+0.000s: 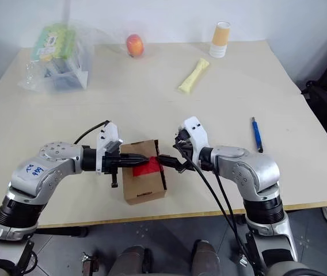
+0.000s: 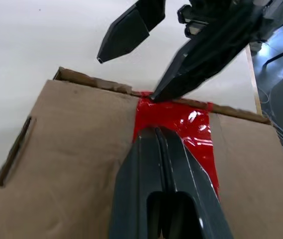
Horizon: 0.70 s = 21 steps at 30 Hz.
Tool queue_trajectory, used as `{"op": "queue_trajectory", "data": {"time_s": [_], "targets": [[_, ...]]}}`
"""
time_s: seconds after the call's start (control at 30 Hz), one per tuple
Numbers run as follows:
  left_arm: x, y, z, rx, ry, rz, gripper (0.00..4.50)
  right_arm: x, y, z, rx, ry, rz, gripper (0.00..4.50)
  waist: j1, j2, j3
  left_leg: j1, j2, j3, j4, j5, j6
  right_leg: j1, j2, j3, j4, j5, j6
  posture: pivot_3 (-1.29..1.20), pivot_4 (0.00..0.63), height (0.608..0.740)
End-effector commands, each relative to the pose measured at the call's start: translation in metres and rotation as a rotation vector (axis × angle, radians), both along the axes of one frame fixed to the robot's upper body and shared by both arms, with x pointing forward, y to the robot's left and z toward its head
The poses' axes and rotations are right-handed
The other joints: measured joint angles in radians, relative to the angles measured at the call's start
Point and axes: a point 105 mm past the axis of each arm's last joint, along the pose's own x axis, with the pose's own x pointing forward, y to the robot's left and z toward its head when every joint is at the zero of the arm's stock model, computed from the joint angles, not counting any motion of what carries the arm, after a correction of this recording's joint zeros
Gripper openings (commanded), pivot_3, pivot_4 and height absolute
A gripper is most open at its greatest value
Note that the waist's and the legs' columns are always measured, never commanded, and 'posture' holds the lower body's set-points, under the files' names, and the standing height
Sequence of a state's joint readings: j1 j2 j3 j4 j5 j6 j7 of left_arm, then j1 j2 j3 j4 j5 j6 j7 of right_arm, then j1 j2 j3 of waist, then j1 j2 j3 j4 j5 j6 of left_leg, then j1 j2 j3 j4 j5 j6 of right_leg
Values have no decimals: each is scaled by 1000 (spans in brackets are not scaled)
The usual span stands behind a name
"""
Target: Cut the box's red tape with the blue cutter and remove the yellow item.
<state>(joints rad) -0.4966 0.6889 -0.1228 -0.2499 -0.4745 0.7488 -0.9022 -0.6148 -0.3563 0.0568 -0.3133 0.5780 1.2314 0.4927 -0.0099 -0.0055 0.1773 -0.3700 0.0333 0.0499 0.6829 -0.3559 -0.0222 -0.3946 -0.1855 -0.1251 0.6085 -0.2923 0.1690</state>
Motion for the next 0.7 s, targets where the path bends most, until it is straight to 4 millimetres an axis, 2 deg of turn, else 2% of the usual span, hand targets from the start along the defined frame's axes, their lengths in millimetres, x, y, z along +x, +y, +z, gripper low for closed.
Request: {"op": "queue_trajectory", "data": {"time_s": [0.03, 0.2, 0.4, 0.53, 0.7], "targets": [[1, 10, -16, 0, 43, 66, 0, -5, 1, -4, -18, -12, 8, 4476, 0, 0, 0, 0, 0, 0, 0, 0, 0, 0, 0, 0, 0, 0, 0, 0, 150, 740], [-3, 15, -28, 13, 54, 89, 0, 2, -12, -12, -78, -17, -71, 4476, 3, 1, -3, 2, 0, 0, 0, 0, 0, 1, 0, 0, 0, 0, 0, 0, 150, 740], [-11, 23, -46, 46, 89, 88, 0, 10, -32, -15, -40, 17, -150, 4476, 9, 1, -9, 3, 0, 0, 0, 0, 0, 3, 0, 1, -1, 0, 0, 0, 150, 740], [-14, 26, -53, 53, 99, 90, 0, 11, -37, -21, -42, 36, -169, 4476, 12, 3, -12, 4, 0, 0, 1, 0, 0, 5, 0, 1, -1, 0, 0, 0, 150, 740], [-14, 25, -52, 51, 96, 89, 0, 10, -37, -28, -31, 66, -170, 4476, 13, 7, -19, 4, 0, 0, 1, 0, 0, 5, 0, 1, -1, 0, 0, 0, 150, 740]]}}
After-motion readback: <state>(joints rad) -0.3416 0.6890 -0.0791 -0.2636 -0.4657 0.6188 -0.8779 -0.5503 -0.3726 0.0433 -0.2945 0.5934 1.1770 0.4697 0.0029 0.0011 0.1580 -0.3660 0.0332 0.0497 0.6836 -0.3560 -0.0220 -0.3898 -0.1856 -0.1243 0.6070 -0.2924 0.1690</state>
